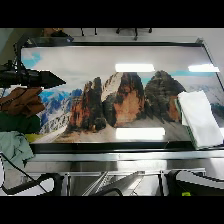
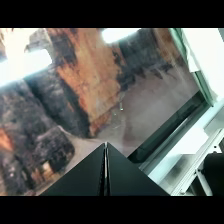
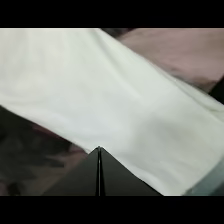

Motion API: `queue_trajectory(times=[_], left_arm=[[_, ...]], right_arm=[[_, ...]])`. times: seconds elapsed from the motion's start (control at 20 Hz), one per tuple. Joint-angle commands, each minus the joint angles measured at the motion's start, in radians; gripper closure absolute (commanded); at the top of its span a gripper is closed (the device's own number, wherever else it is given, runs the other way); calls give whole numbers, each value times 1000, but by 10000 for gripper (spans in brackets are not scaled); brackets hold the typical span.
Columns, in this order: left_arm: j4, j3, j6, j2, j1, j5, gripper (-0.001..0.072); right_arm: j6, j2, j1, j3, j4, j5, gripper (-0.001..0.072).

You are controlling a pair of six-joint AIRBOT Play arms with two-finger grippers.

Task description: Fold the shirts.

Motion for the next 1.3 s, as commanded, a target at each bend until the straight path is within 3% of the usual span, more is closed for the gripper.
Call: queue_trajectory(times=[0.0, 0.15, 0.3, 0.45, 0.6, 0.85, 1.25], left_arm=[[-61, 0, -1, 1, 1, 10, 693], [-72, -21, -43, 17, -15, -70, 695], [-68, -253, -38, 177, -70, -23, 695], [-62, -563, -35, 392, -147, 54, 694], [-62, -761, -37, 526, -189, 100, 694], [-62, -881, -39, 628, -188, 107, 693], [-62, -897, -38, 697, -188, 132, 693]], right_arm=[[-58, 5, 38, -2, 248, -66, 690], [-127, 71, 225, -87, 270, -82, 690], [-184, 225, 492, -374, 271, -135, 690], [-169, 413, 791, -781, 274, -282, 690], [-119, 503, 980, -1008, 276, -375, 690], [-119, 505, 1041, -1028, 333, -370, 689], [-147, 505, 1041, -1028, 369, -346, 689]])
